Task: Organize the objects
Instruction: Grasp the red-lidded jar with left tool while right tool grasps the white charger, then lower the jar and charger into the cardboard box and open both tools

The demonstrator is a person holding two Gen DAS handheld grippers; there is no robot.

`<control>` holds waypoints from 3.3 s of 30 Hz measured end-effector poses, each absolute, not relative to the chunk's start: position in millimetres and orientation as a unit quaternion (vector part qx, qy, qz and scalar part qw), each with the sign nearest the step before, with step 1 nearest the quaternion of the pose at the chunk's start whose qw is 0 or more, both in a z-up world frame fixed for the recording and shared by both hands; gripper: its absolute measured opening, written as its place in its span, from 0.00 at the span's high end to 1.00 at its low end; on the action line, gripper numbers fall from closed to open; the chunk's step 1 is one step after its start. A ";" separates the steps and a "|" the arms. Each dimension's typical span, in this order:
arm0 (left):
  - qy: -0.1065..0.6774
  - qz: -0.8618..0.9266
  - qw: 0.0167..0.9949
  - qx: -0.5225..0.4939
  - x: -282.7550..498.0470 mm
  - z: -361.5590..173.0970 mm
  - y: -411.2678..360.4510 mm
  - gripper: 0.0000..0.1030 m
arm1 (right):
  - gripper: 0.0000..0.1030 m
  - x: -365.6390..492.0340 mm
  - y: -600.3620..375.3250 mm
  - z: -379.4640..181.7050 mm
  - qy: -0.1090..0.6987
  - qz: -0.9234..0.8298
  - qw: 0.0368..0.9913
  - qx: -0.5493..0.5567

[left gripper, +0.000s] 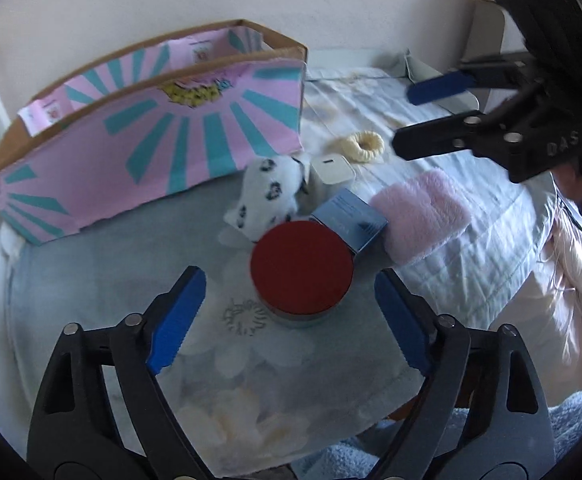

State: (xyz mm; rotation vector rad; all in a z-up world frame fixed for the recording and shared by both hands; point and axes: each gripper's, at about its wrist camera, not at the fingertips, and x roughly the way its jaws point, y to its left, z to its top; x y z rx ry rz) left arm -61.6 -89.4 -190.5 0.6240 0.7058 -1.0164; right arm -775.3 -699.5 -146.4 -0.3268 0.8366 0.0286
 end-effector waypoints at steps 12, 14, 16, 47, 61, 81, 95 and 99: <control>0.331 -0.488 0.755 0.285 -56.4 -206.9 -98.4 0.39 | 0.41 -733.0 -696.0 -180.3 0.472 0.080 0.838 -0.264; 0.331 -0.489 0.754 0.288 -56.3 -209.3 -99.9 0.42 | 0.42 -728.5 -696.5 -184.1 0.479 0.088 0.831 -0.270; 0.329 -0.487 0.755 0.290 -55.2 -210.3 -100.6 0.45 | 0.42 -725.4 -695.5 -186.3 0.482 0.102 0.826 -0.274; 0.363 -0.487 0.738 0.294 -33.7 -211.8 -103.8 0.50 | 0.74 -712.3 -684.5 -185.0 0.491 0.172 0.794 -0.313; 0.354 -0.434 0.797 0.226 -25.6 -129.0 -89.0 0.50 | 0.74 -764.8 -695.8 -127.8 0.452 0.080 0.865 -0.201; 0.355 -0.339 0.849 0.194 74.2 -14.9 -78.5 0.50 | 0.74 -726.3 -673.3 -18.8 0.382 -0.066 0.915 -0.110; 0.419 -0.336 0.809 0.240 176.7 -50.7 -112.7 0.50 | 0.74 -625.1 -660.4 -58.5 0.425 -0.089 0.894 -0.112; 0.443 -0.343 0.787 0.258 194.1 -77.6 -125.6 0.50 | 0.74 -604.6 -666.5 -81.9 0.452 -0.097 0.881 -0.103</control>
